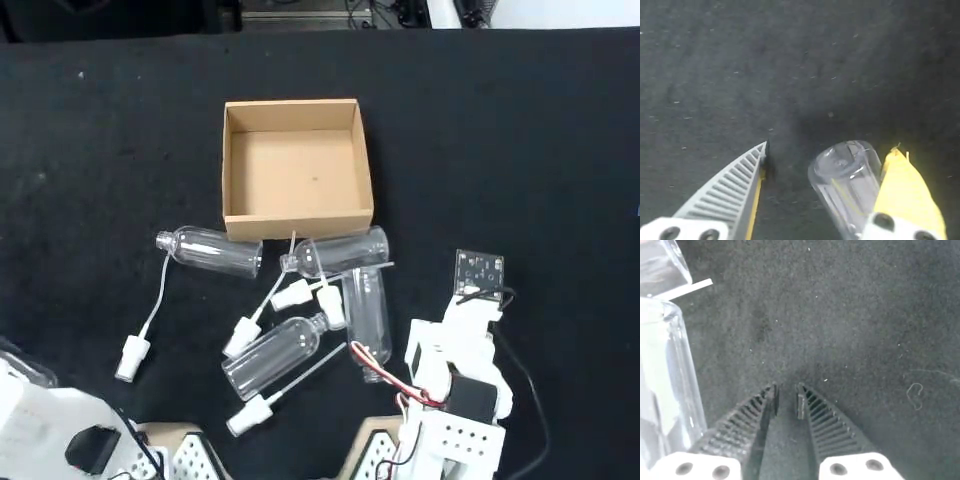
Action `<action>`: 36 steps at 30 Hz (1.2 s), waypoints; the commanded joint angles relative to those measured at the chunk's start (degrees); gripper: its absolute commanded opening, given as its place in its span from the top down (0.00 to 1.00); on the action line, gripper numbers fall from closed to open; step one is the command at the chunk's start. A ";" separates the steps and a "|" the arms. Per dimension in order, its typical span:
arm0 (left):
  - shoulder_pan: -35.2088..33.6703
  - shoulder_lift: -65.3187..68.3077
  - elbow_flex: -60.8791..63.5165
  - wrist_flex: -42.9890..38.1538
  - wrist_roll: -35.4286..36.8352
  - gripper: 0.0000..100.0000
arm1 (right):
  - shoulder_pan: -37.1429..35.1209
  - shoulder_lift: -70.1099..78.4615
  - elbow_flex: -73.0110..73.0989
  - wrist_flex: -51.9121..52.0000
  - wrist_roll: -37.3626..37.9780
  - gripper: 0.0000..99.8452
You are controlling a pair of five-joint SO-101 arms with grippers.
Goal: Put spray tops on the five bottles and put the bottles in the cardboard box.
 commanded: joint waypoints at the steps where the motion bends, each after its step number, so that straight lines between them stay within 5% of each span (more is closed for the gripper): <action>1: -3.03 -1.32 -2.33 -1.14 -3.87 0.66 | -0.35 -5.41 -0.57 0.26 0.18 0.95; 11: -3.47 -9.05 -7.34 0.44 -7.56 0.66 | -0.35 -5.41 -0.57 0.26 0.18 0.95; 21: -0.84 -18.73 -6.73 27.25 -49.14 0.71 | -0.35 -5.41 -0.57 0.35 0.18 0.95; 26: -4.09 -21.71 1.54 29.10 -65.49 0.71 | -0.35 -5.41 -0.57 0.35 0.18 0.95; 30: -5.49 -25.41 10.86 21.89 -67.60 0.71 | -0.35 -5.41 -0.57 0.35 0.18 0.95; 36: -3.74 -34.64 30.29 -4.75 -58.55 0.71 | -0.35 -5.41 -0.57 0.35 0.18 0.95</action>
